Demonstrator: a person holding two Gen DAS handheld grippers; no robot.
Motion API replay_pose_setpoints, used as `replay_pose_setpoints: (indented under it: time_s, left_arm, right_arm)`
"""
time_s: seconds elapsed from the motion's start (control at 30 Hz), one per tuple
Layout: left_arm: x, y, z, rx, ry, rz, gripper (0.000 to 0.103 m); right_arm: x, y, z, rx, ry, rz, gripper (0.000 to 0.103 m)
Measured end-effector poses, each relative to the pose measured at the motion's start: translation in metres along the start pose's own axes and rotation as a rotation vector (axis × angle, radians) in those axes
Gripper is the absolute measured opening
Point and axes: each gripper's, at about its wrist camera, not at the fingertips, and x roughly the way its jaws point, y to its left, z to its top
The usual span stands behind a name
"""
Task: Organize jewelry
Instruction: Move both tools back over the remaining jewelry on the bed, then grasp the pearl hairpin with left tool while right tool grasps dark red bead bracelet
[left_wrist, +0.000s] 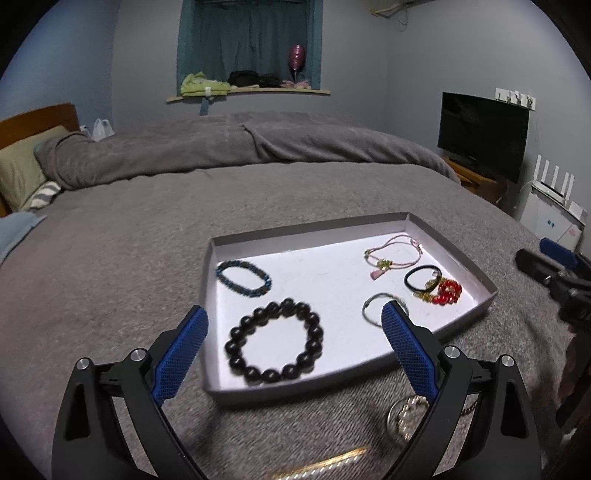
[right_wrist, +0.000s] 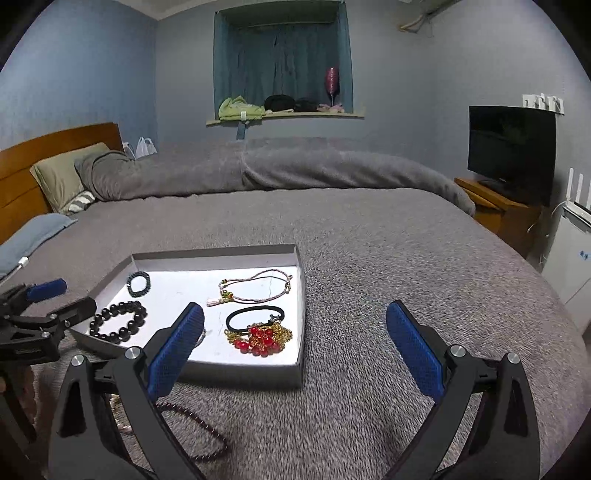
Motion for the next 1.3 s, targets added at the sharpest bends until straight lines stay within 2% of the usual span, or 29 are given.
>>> replay_pose_setpoints:
  time_s: [0.17,0.43,0.67,0.97,1.17,1.23,1.3]
  left_arm:
    - [-0.011,0.009,-0.016,-0.001,0.013,0.005,0.094]
    - [-0.029,0.015,-0.048,0.032,0.049,-0.019,0.094]
    - [-0.036,0.009,-0.075,0.059,0.112,-0.098,0.094]
    - [-0.025,-0.001,-0.084,0.099,0.144,-0.103,0.094]
    - [-0.022,-0.002,-0.084,0.116,0.144,-0.131,0.091]
    - [-0.020,-0.001,-0.083,0.117,0.150,-0.151,0.080]
    - [-0.019,-0.002,-0.082,0.122,0.155,-0.163,0.076]
  right_arm:
    - [-0.015,-0.007,-0.007,0.017,-0.008,-0.004,0.097]
    - [-0.013,-0.008,-0.038,0.002,0.080,0.015,0.097]
    - [-0.017,-0.005,-0.062,-0.020,0.143,0.056,0.097]
    - [-0.004,0.008,-0.071,-0.057,0.203,0.094,0.097]
    - [0.002,0.013,-0.073,-0.077,0.234,0.110,0.097]
    - [0.003,0.014,-0.073,-0.080,0.238,0.111,0.096]
    - [0.004,0.016,-0.073,-0.086,0.240,0.115,0.091]
